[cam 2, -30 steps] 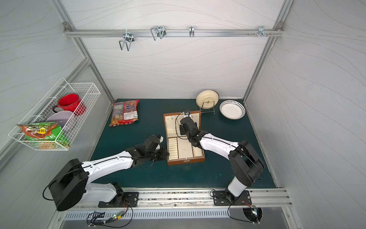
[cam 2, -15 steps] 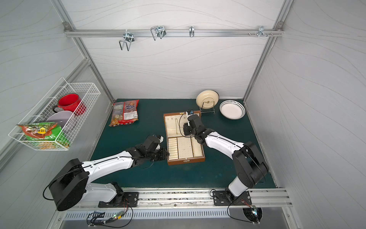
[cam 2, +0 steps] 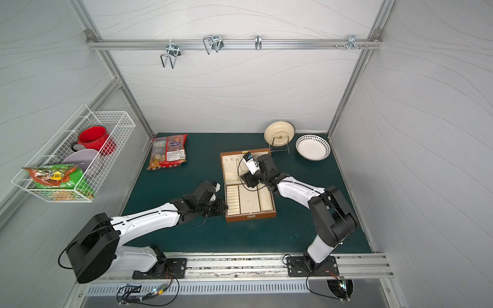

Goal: Put jewelry chain into jewelry box
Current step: Adjust the necklace in the storage slot.

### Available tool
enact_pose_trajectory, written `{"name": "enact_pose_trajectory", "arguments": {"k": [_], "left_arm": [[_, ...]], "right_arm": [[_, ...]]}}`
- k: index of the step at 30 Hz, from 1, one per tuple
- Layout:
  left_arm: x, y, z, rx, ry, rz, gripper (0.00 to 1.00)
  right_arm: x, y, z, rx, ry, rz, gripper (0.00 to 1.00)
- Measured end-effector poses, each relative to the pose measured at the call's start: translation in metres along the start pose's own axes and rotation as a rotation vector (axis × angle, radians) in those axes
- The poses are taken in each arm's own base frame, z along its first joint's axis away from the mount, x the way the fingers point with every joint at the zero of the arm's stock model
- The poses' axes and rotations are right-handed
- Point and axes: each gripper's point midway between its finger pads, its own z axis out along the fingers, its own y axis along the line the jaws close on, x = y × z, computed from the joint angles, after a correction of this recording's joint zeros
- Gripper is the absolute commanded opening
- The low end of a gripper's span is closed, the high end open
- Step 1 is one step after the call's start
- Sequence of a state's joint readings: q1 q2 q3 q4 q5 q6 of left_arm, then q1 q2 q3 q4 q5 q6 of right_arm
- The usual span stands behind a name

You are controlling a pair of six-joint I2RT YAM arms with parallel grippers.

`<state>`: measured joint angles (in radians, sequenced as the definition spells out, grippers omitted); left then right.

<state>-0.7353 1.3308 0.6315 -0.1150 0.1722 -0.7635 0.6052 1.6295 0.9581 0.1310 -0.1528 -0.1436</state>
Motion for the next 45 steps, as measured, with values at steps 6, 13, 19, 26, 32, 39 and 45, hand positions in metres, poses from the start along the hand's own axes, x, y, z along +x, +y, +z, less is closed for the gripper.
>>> {"name": "enact_pose_trajectory", "arguments": {"k": [6,13,19,26,32,39,45], "left_arm": [[0.0,0.0,0.0,0.001,0.001,0.001,0.21],[0.0,0.0,0.001,0.001,0.001,0.001,0.21],[0.0,0.0,0.001,0.001,0.001,0.0,0.21],[0.0,0.0,0.001,0.0,0.003,0.0,0.21],[0.0,0.0,0.001,-0.001,0.003,0.0,0.21],[0.0,0.0,0.002,-0.002,0.005,-0.001,0.21],[0.0,0.0,0.002,-0.002,0.005,-0.001,0.21]], "right_arm": [[0.011,0.005,0.006,-0.04,0.031,-0.061,0.7],[0.015,0.007,0.007,-0.053,0.044,-0.073,0.7],[0.015,0.007,0.007,-0.053,0.044,-0.071,0.69],[0.019,0.007,0.003,-0.047,0.05,-0.053,0.7],[0.013,0.003,-0.006,-0.013,0.039,-0.046,0.7],[-0.002,0.0,-0.02,0.023,0.001,-0.046,0.68],[-0.002,-0.005,-0.023,0.048,0.011,0.008,0.48]]}}
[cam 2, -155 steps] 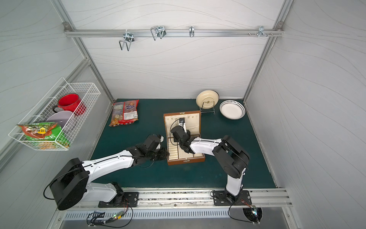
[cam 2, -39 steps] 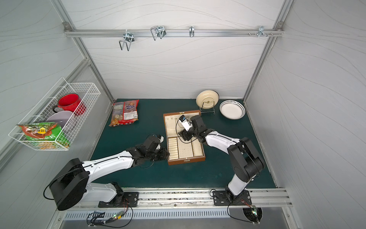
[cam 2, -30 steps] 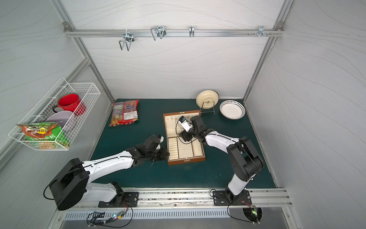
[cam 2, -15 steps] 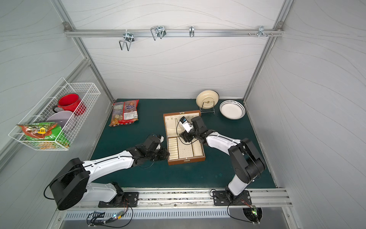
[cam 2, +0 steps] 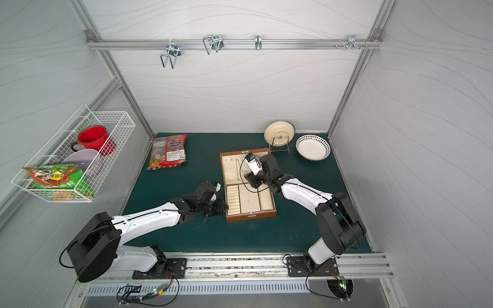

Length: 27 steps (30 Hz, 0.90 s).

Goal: Put jewelry chain into jewelry box
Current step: Adjust the necklace in the storage slot.

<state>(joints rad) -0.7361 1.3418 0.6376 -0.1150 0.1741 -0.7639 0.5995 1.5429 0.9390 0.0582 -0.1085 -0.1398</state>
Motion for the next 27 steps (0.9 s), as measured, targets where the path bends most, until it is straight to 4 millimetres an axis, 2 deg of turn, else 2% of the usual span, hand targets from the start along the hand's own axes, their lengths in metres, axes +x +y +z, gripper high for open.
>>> {"name": "enact_pose_trajectory", "arguments": {"k": [5,15,21,24,27], "left_arm": [[0.0,0.0,0.0,0.0,0.0,0.0,0.2],[0.0,0.0,0.0,0.0,0.001,0.0,0.2],[0.0,0.0,0.0,0.0,0.001,0.0,0.21],[0.0,0.0,0.0,0.0,0.001,0.0,0.2],[0.0,0.0,0.0,0.0,0.001,0.0,0.2]], "right_arm": [[-0.002,-0.001,0.0,0.002,0.001,0.115,0.41],[0.019,0.014,0.026,0.018,0.061,0.249,0.42],[0.032,0.007,0.04,0.101,0.091,0.297,0.41],[0.032,0.003,0.041,0.13,0.087,0.311,0.35],[0.031,0.003,0.041,0.15,0.078,0.318,0.24]]}}
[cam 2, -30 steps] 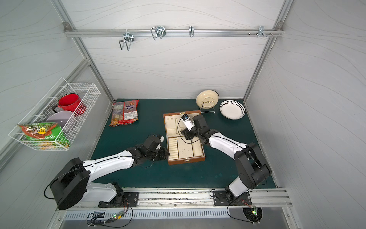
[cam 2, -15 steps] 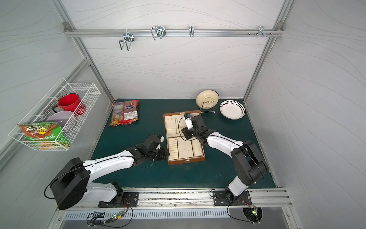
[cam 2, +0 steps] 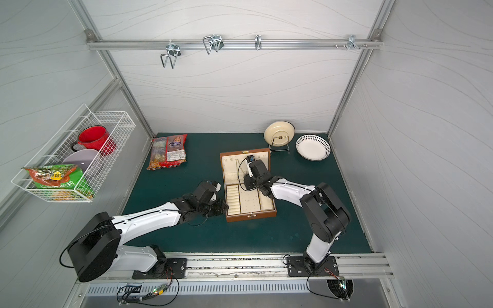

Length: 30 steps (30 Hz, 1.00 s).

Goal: Put jewelry chain into jewelry box
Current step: Adjust the necklace in the storage slot.

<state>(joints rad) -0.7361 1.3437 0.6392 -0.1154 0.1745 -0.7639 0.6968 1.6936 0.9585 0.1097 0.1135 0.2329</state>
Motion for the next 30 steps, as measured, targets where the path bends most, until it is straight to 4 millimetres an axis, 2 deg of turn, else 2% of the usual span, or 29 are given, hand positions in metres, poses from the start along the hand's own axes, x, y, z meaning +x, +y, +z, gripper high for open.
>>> {"name": "enact_pose_trajectory", "arguments": {"k": [8,15,26,30], "left_arm": [[0.0,0.0,0.0,0.002,0.0,0.0,0.2],[0.0,-0.001,0.0,0.003,0.0,0.0,0.2],[0.0,0.0,0.0,0.002,0.0,-0.003,0.2],[0.0,-0.001,0.0,0.003,0.0,-0.004,0.2]], "right_arm": [[-0.004,0.002,0.001,0.023,-0.028,0.012,0.08],[-0.02,0.006,-0.007,0.023,-0.085,-0.007,0.01],[-0.052,0.008,-0.023,0.028,-0.164,-0.032,0.0],[-0.065,0.003,-0.027,0.036,-0.19,-0.029,0.17]]}}
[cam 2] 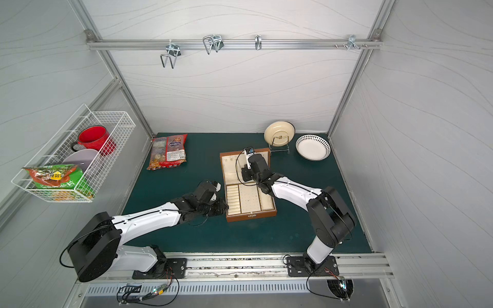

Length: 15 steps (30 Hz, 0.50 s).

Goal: Put jewelry chain into jewelry box
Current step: Adjust the necklace in the storage slot.

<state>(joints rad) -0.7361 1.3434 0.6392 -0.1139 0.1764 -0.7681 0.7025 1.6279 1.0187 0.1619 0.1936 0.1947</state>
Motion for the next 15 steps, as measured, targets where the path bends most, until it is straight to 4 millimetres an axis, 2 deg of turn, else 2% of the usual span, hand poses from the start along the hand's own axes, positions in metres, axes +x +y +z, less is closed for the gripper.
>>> {"name": "enact_pose_trajectory", "arguments": {"k": [1,4,9,15], "left_arm": [[0.0,0.0,0.0,0.0,0.0,0.0,0.2],[0.0,0.0,0.0,0.0,0.0,-0.002,0.2],[0.0,0.0,0.0,0.0,0.001,-0.002,0.2],[0.0,0.0,0.0,0.0,0.0,-0.002,0.2]], "right_arm": [[-0.001,-0.001,-0.001,0.002,-0.001,0.001,0.23],[0.001,-0.001,-0.003,0.0,0.001,0.015,0.28],[0.02,0.003,-0.004,-0.001,0.038,0.034,0.3],[0.032,0.005,0.002,0.01,0.062,0.057,0.31]]}}
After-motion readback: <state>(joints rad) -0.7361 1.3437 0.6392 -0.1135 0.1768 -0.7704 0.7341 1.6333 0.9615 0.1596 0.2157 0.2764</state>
